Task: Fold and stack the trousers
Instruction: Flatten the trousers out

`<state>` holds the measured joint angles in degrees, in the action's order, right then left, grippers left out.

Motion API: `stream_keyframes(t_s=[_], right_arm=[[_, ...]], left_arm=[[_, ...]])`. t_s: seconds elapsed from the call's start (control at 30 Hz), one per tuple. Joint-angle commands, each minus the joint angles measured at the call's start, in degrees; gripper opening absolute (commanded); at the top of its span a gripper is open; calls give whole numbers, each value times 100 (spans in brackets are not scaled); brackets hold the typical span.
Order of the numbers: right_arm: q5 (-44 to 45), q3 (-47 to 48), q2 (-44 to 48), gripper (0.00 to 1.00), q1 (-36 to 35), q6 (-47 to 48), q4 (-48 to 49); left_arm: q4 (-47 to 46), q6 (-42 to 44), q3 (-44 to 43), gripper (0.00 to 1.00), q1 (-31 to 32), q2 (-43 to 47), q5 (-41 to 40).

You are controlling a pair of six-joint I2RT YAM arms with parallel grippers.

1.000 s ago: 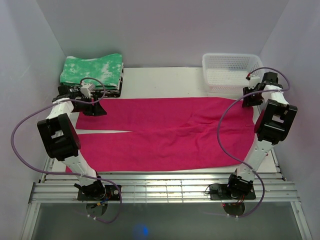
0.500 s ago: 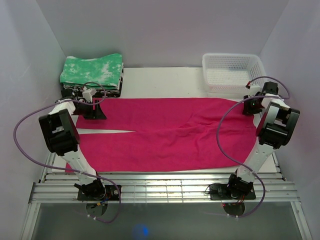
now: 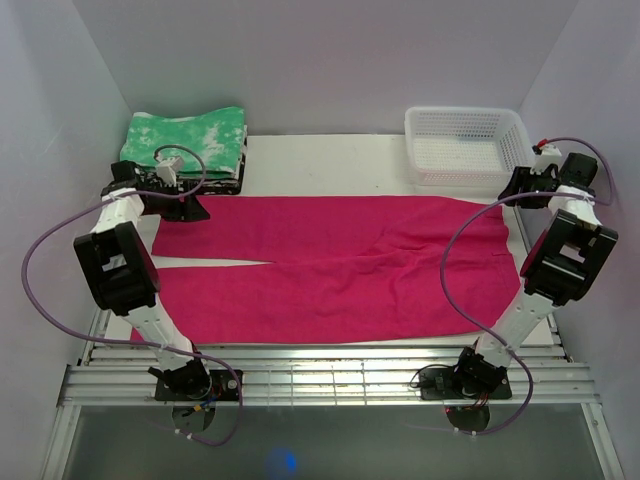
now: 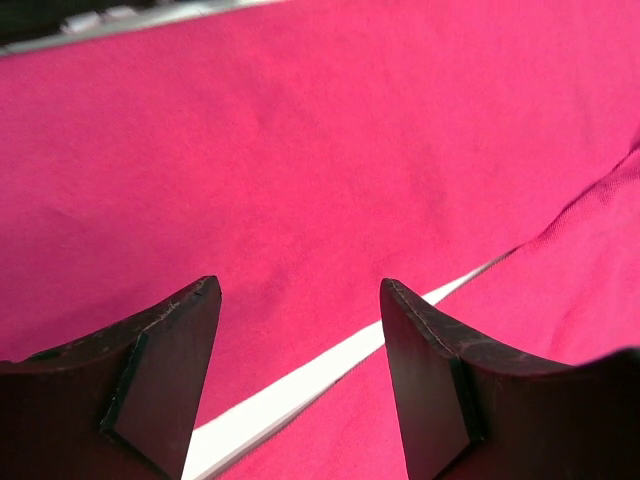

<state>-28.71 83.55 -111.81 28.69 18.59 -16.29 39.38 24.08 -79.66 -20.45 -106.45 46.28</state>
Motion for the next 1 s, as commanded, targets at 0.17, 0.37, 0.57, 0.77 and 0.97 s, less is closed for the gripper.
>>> stream_keyframes(t_s=[0.17,0.37,0.57,0.77,0.97], right_arm=[[-417,733,-798,57,-30,-171,319],[-171,-66,-737,60,-30,-760,1223],[-100,-190,-948,60,-39,-804,1357],[32,-111,-1080,60,-47,-839,1498],[-21,83,-1255,60,-91,-796,1375]], left_arm=[[-264,-552,-735,76,-539,73,320],[-308,-667,-955,76,-724,-60,338],[-404,-825,-973,77,-855,-165,-13],[-387,-922,-1140,79,-1031,-393,-225],[-387,-1001,-1315,79,-1119,-700,-427]])
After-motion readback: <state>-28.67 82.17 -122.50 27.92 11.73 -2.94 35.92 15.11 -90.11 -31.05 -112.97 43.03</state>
